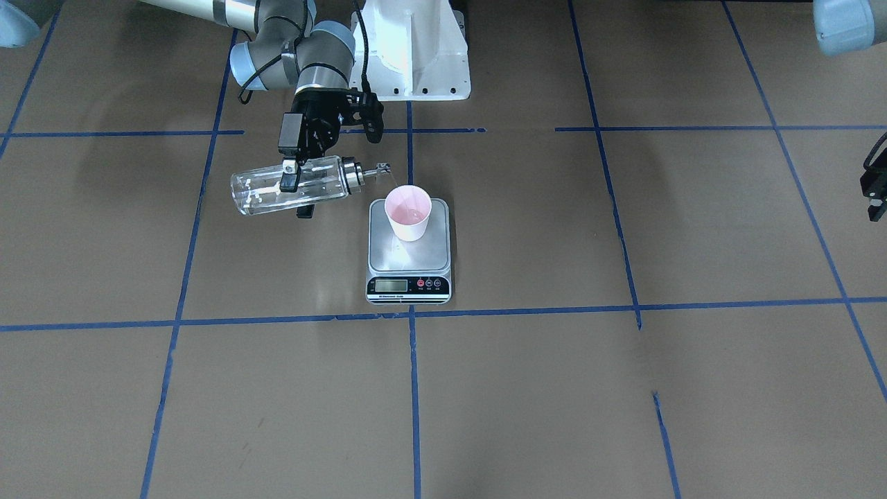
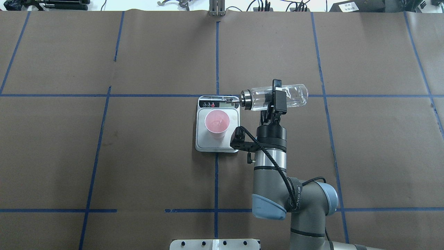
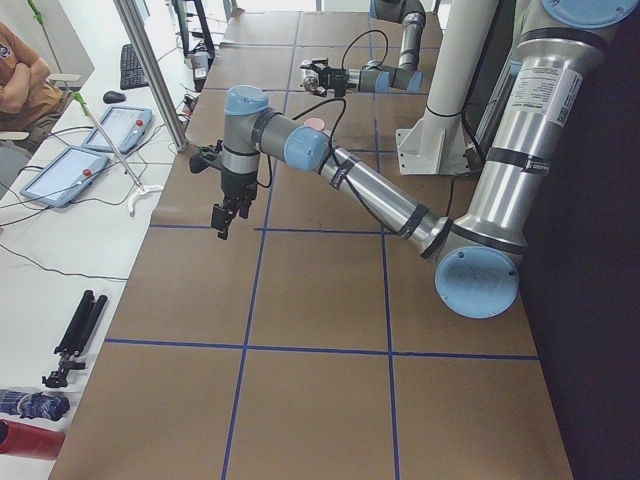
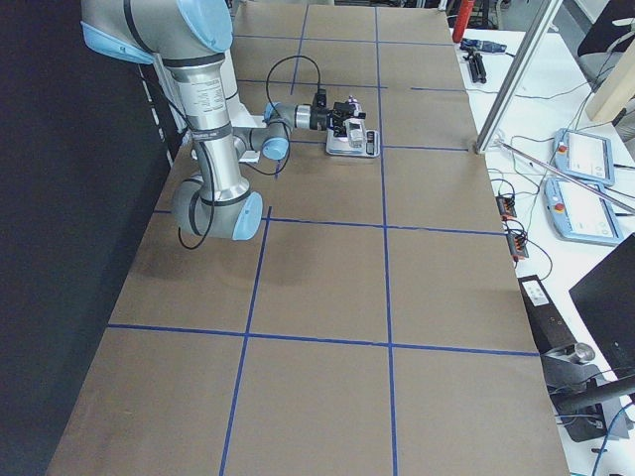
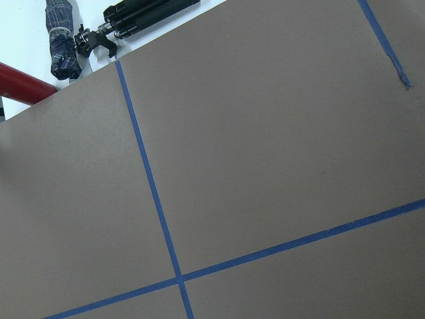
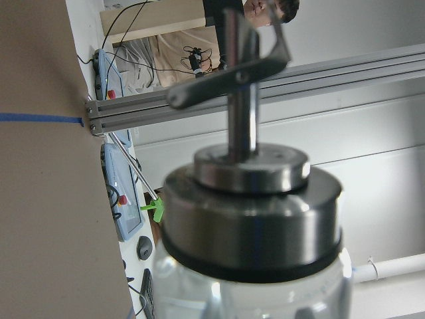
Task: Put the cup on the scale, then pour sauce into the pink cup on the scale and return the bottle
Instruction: 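Hold the bottle tipped over the pink cup to pour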
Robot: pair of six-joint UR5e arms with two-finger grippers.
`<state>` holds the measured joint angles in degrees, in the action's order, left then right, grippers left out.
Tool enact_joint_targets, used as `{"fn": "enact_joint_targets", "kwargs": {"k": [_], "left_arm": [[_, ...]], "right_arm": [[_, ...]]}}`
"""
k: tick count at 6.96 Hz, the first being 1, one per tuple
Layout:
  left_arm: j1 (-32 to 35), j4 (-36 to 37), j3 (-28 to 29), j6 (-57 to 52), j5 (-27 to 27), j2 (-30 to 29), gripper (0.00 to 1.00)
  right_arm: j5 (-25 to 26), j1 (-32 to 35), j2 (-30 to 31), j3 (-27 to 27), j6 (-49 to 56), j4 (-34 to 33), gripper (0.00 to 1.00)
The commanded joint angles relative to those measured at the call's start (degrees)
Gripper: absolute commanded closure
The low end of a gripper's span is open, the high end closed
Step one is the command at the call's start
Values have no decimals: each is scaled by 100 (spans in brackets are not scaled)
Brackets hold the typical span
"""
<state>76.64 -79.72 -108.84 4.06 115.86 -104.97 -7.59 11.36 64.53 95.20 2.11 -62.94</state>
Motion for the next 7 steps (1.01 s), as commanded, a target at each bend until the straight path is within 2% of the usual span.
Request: {"fn": "enact_joint_targets", "kwargs": {"k": [1, 4, 7], "left_arm": [[9, 9, -15, 16, 7, -6, 0], [0, 9, -32, 33, 7, -14, 0], [9, 9, -24, 33, -2, -67, 0]], "right_arm": [[-294, -2, -19, 33, -743, 45, 100], [-724, 85, -55, 322, -1746, 201, 100], [-981, 296, 173, 552, -3477, 247, 100]]}}
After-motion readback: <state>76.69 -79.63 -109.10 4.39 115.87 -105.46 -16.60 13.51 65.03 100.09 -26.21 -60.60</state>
